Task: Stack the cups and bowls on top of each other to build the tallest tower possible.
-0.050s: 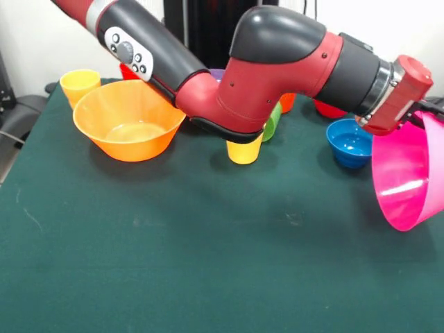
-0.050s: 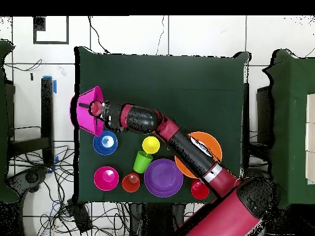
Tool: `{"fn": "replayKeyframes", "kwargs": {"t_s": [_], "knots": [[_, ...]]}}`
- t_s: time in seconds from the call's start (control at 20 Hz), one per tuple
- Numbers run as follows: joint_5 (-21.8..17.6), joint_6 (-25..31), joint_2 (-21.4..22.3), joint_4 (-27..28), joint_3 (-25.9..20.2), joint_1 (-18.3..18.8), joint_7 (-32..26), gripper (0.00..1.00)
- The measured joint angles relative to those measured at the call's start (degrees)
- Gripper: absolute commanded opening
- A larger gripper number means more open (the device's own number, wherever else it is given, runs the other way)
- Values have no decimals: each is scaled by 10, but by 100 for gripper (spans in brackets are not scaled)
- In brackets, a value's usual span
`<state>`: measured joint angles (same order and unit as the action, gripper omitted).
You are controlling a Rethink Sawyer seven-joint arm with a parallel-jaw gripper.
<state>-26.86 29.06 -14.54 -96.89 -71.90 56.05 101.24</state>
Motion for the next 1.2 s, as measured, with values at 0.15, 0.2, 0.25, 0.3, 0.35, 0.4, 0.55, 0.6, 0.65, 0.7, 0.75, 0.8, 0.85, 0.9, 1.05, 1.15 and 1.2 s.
{"fn": "replayKeyframes", "kwargs": {"t_s": [0.15,0.2,0.25,0.3,0.35,0.4,0.55,0.6,0.65,0.7,0.75,0.8,0.85,0.9,1.05,1.15,1.2], "knots": [[0,6,-13,0,-3,6,-20,0],[0,12,-20,0,-5,8,-30,0],[0,15,-24,0,-7,9,-35,0],[0,19,-29,1,-8,9,-39,0],[0,26,-35,1,-11,10,-47,0],[1,32,-41,1,-14,10,-53,0],[2,57,-64,3,-23,10,-79,0],[3,61,-68,3,-25,11,-84,0],[4,66,-72,4,-27,11,-89,0],[6,79,-83,6,-31,12,-101,0],[7,86,-89,8,-33,13,-109,0],[7,92,-93,9,-34,13,-115,0],[8,101,-99,12,-36,14,-125,0],[9,110,-105,14,-37,16,-135,0],[12,140,-123,23,-41,19,-169,0],[16,156,-128,29,-42,20,-185,0],[18,163,-130,31,-42,20,-190,0]]}}
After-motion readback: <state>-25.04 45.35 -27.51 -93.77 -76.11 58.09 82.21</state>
